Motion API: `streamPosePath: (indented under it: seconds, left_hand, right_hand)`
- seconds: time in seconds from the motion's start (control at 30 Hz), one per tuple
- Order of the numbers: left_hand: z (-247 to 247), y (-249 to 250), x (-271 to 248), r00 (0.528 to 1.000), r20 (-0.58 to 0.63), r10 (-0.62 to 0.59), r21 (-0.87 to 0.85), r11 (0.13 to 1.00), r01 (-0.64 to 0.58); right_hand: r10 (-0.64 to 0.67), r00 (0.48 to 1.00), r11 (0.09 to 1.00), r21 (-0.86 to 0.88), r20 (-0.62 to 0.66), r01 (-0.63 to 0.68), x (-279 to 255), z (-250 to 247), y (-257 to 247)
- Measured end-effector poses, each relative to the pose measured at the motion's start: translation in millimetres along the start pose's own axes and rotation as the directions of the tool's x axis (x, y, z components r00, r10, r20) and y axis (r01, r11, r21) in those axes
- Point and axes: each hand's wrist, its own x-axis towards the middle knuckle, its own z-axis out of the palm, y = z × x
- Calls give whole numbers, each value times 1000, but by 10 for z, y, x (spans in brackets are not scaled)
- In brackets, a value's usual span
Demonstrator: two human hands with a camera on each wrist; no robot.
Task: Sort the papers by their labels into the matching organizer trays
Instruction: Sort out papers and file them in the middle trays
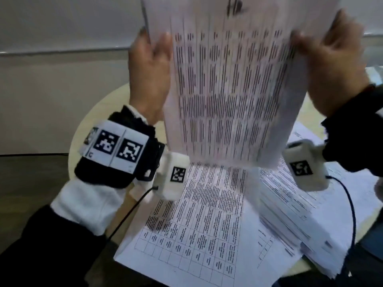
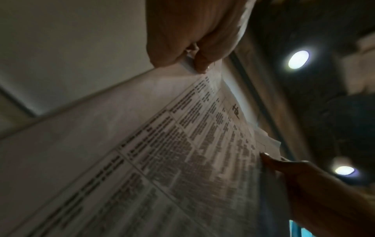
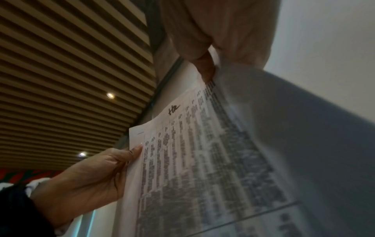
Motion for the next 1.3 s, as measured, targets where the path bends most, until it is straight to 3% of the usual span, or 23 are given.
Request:
streamPosePath:
  seconds: [0.1, 0.17, 0.3, 0.37, 0.47, 0.6, 0.77, 0.93, 1.03, 1.1, 1.17, 1.23, 1.3]
  left_hand:
    - [-9, 152, 58, 997, -15, 75, -57, 995, -76]
    - [-18, 100, 21, 1000, -19, -6, -70, 998, 5]
    - [-9, -247, -300, 939, 85, -334, -55, 939, 340]
    - [51, -318, -415, 915, 126, -383, 29, 924, 382]
    - [122, -279, -345, 887, 151, -436, 138, 898, 418]
    - [152, -316, -218, 764, 204, -612, 262, 786, 560]
    - [249, -502, -506, 585, 187, -789, 277, 614, 739]
    - [202, -716, -643, 514, 169, -841, 167, 538, 826]
    - [164, -811, -596, 507, 131, -852, 162, 523, 837]
    - [163, -858, -521, 514, 113, -850, 152, 526, 837]
    - [160, -918, -394, 492, 94, -865, 187, 501, 845]
    - [199, -1039, -239, 484, 83, -871, 184, 491, 852]
    - [257, -1161, -104, 510, 94, -855, 183, 519, 835]
  right_hand:
    - [-190, 978, 977, -116, -91, 179, 71, -9, -176]
    - [-186, 978, 981, -80, -93, 179, 9, -18, -130]
    - [27, 1000, 1000, 3, -16, -27, -308, -37, 180]
    - [137, 990, 990, -22, -10, -137, -400, -51, 294]
    - [163, 985, 978, -125, -62, -169, -327, -42, 293]
    - [293, 956, 938, -182, -32, -294, -186, -138, 513]
    - [541, 838, 776, -425, 69, -466, -348, -123, 826]
    - [731, 677, 617, -501, 79, -607, -428, -192, 1024]
    - [806, 587, 548, -467, 74, -694, -468, -215, 1040]
    - [824, 563, 540, -388, 61, -747, -469, -238, 1048]
    - [837, 546, 538, -256, 47, -803, -465, -278, 1036]
    - [844, 528, 536, -168, 93, -827, -459, -350, 1033]
    - [840, 503, 535, -157, 202, -831, -493, -417, 991]
